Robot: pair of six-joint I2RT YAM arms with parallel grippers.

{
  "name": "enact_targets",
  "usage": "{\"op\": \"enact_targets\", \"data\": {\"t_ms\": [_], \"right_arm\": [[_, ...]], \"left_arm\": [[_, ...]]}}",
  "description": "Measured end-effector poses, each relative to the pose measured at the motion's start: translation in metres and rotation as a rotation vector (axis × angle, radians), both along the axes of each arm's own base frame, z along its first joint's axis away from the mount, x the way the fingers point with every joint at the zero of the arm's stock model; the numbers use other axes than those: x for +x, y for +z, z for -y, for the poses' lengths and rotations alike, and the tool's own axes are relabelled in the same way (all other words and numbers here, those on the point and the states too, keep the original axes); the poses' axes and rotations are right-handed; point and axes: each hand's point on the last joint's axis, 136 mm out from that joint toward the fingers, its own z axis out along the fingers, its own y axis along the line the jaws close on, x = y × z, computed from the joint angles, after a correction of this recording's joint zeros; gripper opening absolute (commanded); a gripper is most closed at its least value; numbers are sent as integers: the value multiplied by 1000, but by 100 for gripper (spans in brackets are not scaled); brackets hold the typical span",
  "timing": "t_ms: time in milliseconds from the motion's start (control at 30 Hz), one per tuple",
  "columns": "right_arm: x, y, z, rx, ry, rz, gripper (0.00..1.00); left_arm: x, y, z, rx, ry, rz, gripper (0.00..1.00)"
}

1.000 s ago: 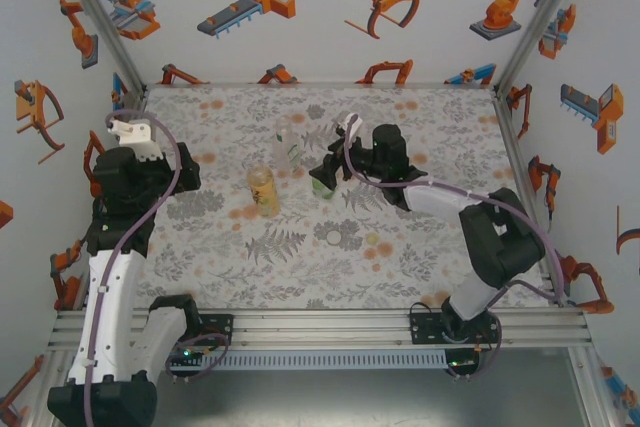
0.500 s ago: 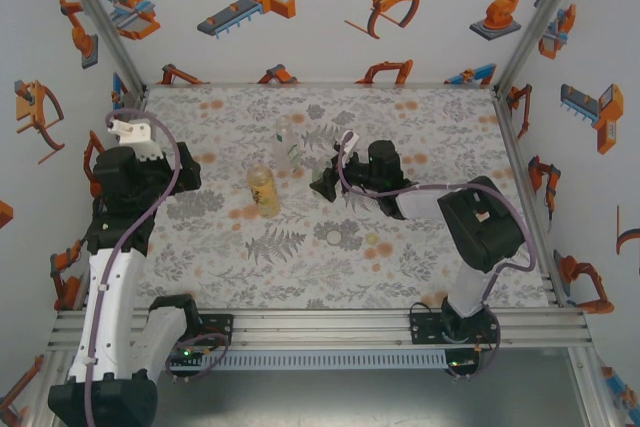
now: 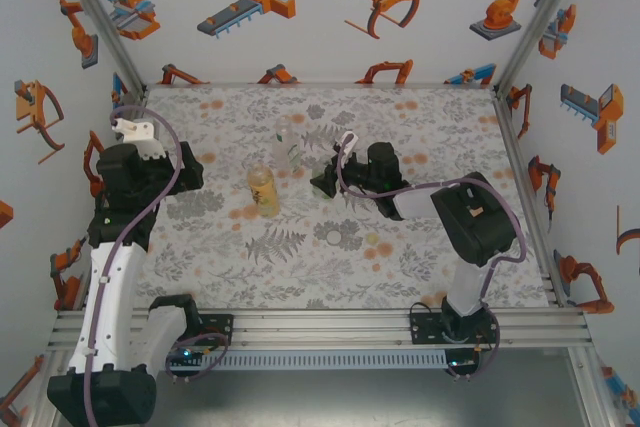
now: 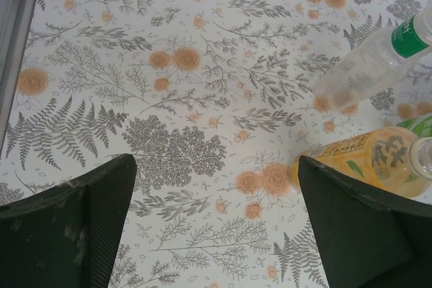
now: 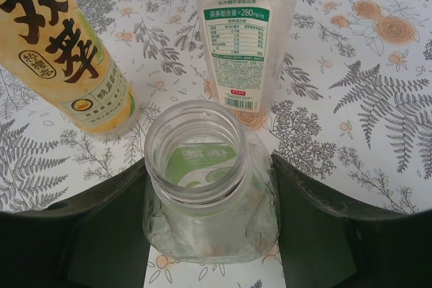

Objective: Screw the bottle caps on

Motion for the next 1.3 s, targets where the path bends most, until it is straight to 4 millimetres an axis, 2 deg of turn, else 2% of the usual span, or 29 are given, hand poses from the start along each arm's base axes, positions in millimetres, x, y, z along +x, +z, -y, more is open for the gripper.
{"op": "enact_targets", "data": {"t_ms": [267,400,567,700,800,900,1067,1300], "right_arm": [[-1,0,1,5,-1,2,49],[-7,2,5,3,-5,2,49],[-16,23,13,13,-19,31,47],[-22,52,19,24,-32,72,46],[-27,65,25,12,-45,81,46],[-35,67,31,-30,-49,58,46],[-43,69,43,-93,-80,25,46],[-56,85,61,-129,-129,23,46]], "left_arm": [[-2,4,2,-9,-9,14,97],[-3,11,11,-27,-55,39,98],[-4,33,28,-57,-140,127,99],[-6,55,62,-79,-263,196,99],[-8,77,89,-97,-359,244,99],[-11,101,119,-115,-461,297,99],[-20,129,169,-148,-627,359,99],[-37,139,228,-199,-849,404,100]]}}
